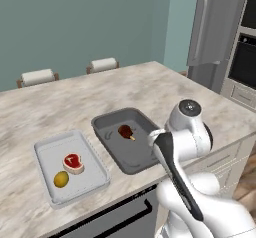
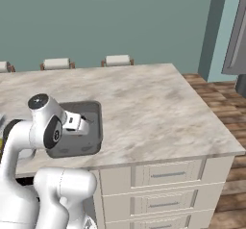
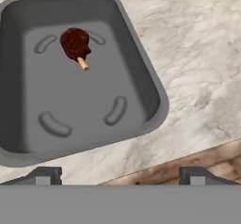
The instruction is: Place one lemon and one steak in each tupperware on the nearby counter, to pack two identical lunches.
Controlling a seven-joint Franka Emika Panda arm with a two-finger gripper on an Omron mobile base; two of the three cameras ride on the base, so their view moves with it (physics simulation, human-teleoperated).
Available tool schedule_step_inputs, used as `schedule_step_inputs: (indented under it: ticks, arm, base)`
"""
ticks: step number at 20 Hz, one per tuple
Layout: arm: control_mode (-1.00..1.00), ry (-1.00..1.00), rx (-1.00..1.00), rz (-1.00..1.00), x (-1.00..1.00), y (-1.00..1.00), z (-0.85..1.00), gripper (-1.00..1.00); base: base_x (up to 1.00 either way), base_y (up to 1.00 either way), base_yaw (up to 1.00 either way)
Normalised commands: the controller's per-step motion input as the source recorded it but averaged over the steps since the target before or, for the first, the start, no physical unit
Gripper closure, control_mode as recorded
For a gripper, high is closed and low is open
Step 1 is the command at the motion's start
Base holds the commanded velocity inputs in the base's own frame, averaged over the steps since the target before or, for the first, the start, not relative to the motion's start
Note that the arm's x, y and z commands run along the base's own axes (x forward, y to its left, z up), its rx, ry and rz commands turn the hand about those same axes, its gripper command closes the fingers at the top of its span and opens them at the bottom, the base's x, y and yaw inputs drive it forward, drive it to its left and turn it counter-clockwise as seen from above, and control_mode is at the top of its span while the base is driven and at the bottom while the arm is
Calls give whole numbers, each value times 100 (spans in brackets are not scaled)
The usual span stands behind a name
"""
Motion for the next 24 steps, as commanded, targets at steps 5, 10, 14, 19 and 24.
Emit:
schedule_step_inputs:
  ticks: [5,10,14,19,24]
  arm:
    - [-100,-21,0,0,-84,-8,17,-100]
    - [100,0,0,0,0,0,0,-100]
    - [100,0,0,0,0,0,0,-100]
    - [100,0,0,0,0,0,0,-100]
    - [100,0,0,0,0,0,0,-100]
  base:
    - [0,0,0]
    - [-99,-28,-1]
    - [-90,-81,-21]
    - [-33,-100,-20]
    - [20,-100,-2]
